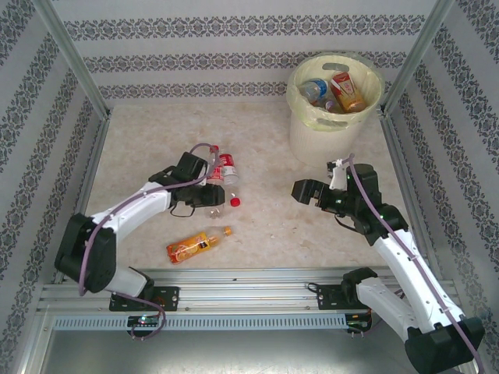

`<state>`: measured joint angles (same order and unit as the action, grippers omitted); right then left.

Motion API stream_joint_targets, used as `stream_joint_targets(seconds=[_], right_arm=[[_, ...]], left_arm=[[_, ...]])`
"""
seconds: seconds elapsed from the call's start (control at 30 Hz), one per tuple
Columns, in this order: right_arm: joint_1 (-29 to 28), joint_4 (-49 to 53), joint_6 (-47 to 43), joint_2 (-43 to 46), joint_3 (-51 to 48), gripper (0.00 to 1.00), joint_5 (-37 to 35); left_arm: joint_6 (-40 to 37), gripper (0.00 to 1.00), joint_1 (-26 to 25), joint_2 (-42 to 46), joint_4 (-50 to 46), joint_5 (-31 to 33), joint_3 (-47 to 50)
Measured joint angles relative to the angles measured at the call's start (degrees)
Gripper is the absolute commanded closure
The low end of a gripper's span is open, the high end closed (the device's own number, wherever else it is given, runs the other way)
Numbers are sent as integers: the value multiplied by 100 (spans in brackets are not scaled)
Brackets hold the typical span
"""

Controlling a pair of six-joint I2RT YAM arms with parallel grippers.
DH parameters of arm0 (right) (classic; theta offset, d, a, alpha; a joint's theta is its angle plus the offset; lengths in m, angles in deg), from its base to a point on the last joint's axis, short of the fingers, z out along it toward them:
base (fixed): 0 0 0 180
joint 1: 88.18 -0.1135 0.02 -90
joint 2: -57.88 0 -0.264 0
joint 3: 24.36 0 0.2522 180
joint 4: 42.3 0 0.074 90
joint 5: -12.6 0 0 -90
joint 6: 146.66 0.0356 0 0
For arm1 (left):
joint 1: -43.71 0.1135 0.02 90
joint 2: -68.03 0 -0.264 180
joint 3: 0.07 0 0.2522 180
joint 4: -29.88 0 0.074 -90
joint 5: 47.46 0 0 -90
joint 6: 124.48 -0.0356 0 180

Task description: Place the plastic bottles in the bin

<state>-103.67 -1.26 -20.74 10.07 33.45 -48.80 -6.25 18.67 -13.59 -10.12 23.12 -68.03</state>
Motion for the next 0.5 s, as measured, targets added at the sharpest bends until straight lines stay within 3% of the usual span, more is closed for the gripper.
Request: stream_joint_targets(seconds=[0.2,0.5], right_arm=[[-271,-782,487,-212,-35,2,385],[-844,-1593,868,-822,120,2,490]], left_arm=[[-236,48,-33,704,662,-1014,208],[-46,47,-317,898,1980,-2234,577]])
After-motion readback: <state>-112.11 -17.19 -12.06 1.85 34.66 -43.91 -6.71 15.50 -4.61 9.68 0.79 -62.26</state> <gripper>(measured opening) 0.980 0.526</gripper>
